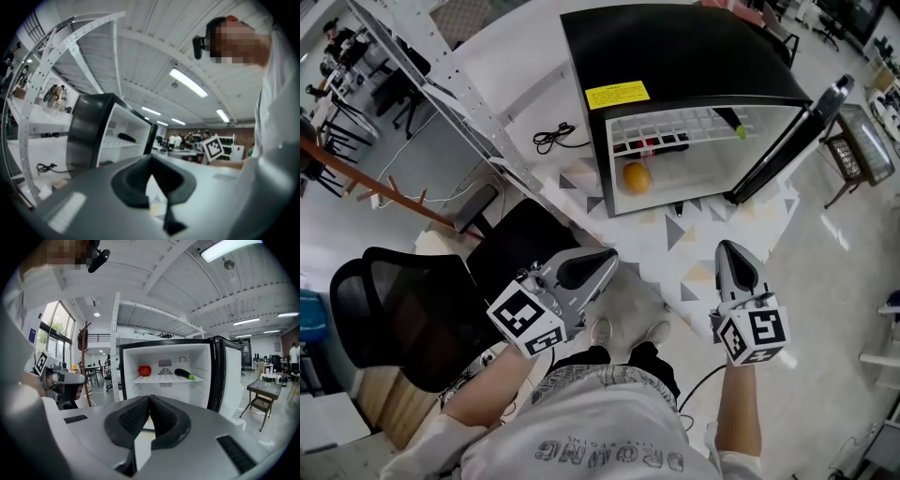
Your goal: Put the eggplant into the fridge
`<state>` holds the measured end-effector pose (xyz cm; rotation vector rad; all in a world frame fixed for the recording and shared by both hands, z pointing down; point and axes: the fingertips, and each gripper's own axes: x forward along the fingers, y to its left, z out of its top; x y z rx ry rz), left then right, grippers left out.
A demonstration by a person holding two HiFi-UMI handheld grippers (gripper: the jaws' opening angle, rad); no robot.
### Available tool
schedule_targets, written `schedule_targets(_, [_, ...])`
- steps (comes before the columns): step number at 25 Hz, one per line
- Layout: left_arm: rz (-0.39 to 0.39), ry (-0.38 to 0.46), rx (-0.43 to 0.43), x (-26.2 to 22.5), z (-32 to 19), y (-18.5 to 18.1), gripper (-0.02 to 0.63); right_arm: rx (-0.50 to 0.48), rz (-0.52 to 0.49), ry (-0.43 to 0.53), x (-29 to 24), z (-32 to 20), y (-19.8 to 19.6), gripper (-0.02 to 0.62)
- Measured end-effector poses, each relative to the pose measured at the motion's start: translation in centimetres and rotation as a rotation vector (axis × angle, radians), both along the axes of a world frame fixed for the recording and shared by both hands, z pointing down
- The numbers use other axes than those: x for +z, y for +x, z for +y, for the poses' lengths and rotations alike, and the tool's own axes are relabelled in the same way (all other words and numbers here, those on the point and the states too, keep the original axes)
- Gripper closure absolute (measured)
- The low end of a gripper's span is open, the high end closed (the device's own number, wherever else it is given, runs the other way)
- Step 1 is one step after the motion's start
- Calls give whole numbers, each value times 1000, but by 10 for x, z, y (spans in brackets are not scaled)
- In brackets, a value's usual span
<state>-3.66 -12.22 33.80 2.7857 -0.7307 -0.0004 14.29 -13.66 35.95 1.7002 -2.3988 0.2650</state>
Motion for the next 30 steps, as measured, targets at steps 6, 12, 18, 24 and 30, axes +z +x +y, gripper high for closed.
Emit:
schedule_targets(6, [9,11,5,-5,-2,2,598,-14,-10,0,-1,3,-6,592])
schedule_targets(12, [14,11,7,-6,-5,7,598,-21,-16,-9,2,1,-7,592])
schedule_targets(18, [19,12,14,-6,-6,13,598,-19,-19,-14,4,2,-4,592])
schedule_targets(24, [24,10,14,-7,-8,18,598,-8,-18,-13,3,2,3,592])
schedule_targets(30, [26,15,17,-8,-10,23,598,-12,-15,-9,2,0,5,592])
